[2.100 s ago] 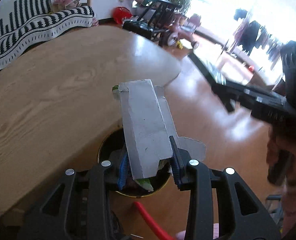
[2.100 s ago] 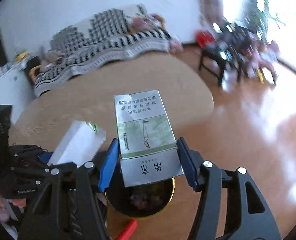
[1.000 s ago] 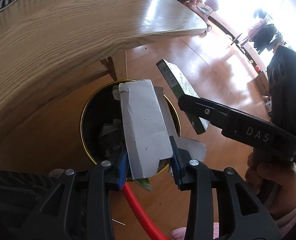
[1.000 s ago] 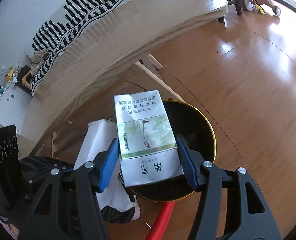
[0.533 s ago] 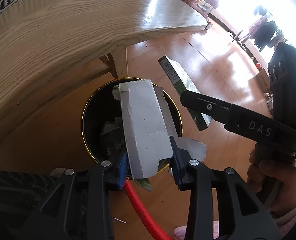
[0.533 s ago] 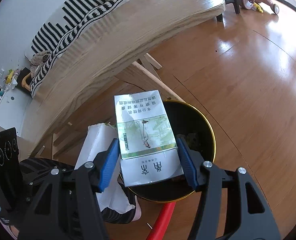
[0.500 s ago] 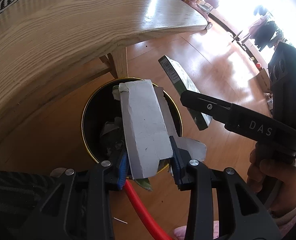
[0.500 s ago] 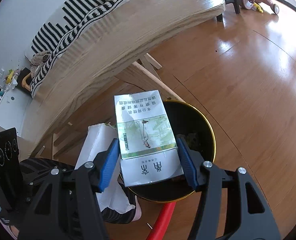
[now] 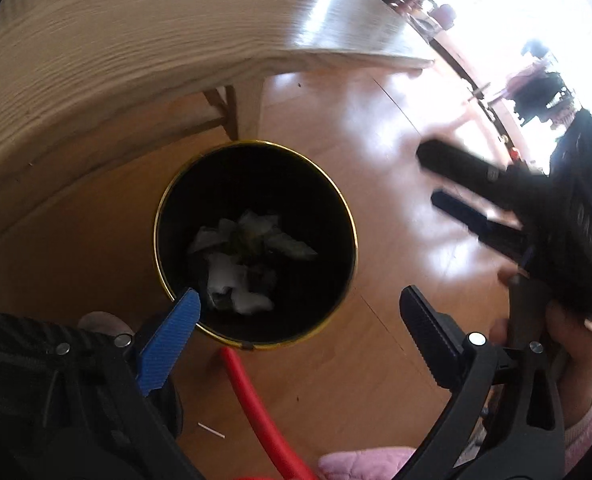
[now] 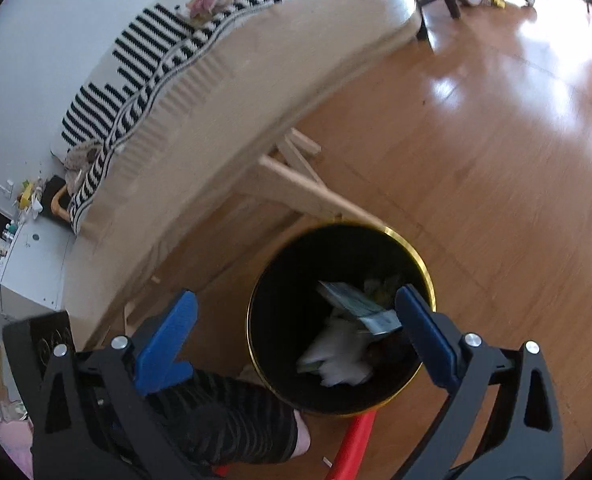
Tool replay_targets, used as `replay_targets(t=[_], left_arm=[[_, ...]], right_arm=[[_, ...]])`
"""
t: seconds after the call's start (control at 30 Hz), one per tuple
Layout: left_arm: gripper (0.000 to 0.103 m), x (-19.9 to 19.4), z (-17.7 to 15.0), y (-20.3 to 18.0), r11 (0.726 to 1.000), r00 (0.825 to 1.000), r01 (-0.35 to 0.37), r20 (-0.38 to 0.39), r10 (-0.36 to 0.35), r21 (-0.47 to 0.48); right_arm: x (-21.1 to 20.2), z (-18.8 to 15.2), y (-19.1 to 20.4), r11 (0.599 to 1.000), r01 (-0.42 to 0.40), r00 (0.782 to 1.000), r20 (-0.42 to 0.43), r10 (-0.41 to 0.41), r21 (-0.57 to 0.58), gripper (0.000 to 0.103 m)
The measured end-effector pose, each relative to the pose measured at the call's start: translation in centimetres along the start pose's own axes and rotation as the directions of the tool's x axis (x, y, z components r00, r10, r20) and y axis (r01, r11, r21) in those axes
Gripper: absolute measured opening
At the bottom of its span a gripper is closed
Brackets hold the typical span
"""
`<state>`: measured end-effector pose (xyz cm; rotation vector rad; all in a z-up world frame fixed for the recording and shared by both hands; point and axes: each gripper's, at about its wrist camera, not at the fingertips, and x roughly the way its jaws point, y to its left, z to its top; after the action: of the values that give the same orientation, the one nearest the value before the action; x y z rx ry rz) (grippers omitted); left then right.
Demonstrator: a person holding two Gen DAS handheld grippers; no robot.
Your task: Collect trash
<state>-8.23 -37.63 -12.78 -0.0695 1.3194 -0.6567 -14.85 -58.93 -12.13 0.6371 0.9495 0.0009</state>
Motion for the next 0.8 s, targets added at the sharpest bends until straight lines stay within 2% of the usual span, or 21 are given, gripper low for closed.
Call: replay_targets(t=[0.1,0.17,0.23,0.3,0.33,0.37,0.43,0.5,0.57,0.6,0.63,0.67,0.7,0.73,0.77,0.8], left_arm=[[0.097,-2.5,0.0,-0.9,0.999,0.996,-0.012,0.093,0.008,0.044],[0.097,-5.1,0.4,-1.3,0.997,0.984,-0.050,0.175,0.038,0.064],[0.097,-7.3,1.1,-1.1,0.993,0.969,-0.100,0.234,0.082,0.066],[0.097,-9.9,2.3,0.1,0.982,0.940,-0.188,0.295,0.172,0.026],[0.097,-11.2,2.9,0.9,0.971,0.919,-0.239,0.323,0.228,-0.006],[0.097,-13.0,3.5,2.1,0.955,0.885,-0.292,0.366,0.287,-0.043],[0.097,-16.3,4.6,4.3,0.932,0.823,-0.355,0.449,0.348,-0.071],[0.097,-18.8,5.5,6.7,0.901,0.762,-0.421,0.497,0.415,-0.108],[0.097,-20.7,6.9,9.9,0.872,0.717,-0.463,0.511,0.474,-0.159],[0.097,-21.3,7.3,11.2,0.861,0.704,-0.477,0.509,0.495,-0.177],[0.097,-21.7,7.8,12.7,0.847,0.690,-0.493,0.503,0.520,-0.198],[0.097,-22.1,8.4,14.7,0.829,0.669,-0.514,0.501,0.549,-0.221],[0.097,-22.4,8.8,15.9,0.806,0.641,-0.541,0.503,0.580,-0.239],[0.097,-22.5,9.0,17.4,0.761,0.586,-0.589,0.504,0.634,-0.272],[0.097,-22.6,8.6,18.7,0.736,0.558,-0.609,0.500,0.663,-0.296],[0.097,-22.6,8.1,20.1,0.723,0.546,-0.610,0.489,0.681,-0.325]], right_arm=[[-1.5,0.7,0.2,0.998,0.067,0.995,0.071,-0.066,-0.018,0.096],[-2.0,1.2,0.4,0.995,0.088,0.991,0.103,-0.084,-0.035,0.096],[-2.1,2.2,1.1,0.992,0.108,0.989,0.112,-0.100,-0.067,0.096],[-1.8,3.6,2.8,0.988,0.102,0.988,0.127,-0.088,-0.113,0.096],[-1.6,4.4,3.6,0.986,0.098,0.988,0.133,-0.080,-0.131,0.096],[-1.4,5.1,4.7,0.984,0.093,0.988,0.139,-0.072,-0.150,0.096],[-0.4,7.0,8.6,0.974,0.100,0.983,0.170,-0.065,-0.202,0.096],[1.0,8.8,13.2,0.953,0.175,0.968,0.221,-0.120,-0.249,0.096],[2.8,9.9,17.5,0.925,0.243,0.957,0.226,-0.180,-0.293,0.096],[3.9,10.5,20.4,0.903,0.275,0.952,0.226,-0.208,-0.329,0.096],[4.6,10.6,22.6,0.890,0.287,0.948,0.239,-0.210,-0.353,0.096],[5.2,10.6,24.9,0.879,0.288,0.944,0.265,-0.195,-0.380,0.096],[5.5,10.6,26.4,0.872,0.288,0.941,0.285,-0.182,-0.395,0.096],[6.1,10.5,28.7,0.863,0.297,0.931,0.325,-0.166,-0.409,0.096],[6.6,10.5,30.3,0.859,0.309,0.920,0.356,-0.162,-0.408,0.096],[7.5,10.3,32.0,0.859,0.333,0.902,0.398,-0.169,-0.390,0.096]])
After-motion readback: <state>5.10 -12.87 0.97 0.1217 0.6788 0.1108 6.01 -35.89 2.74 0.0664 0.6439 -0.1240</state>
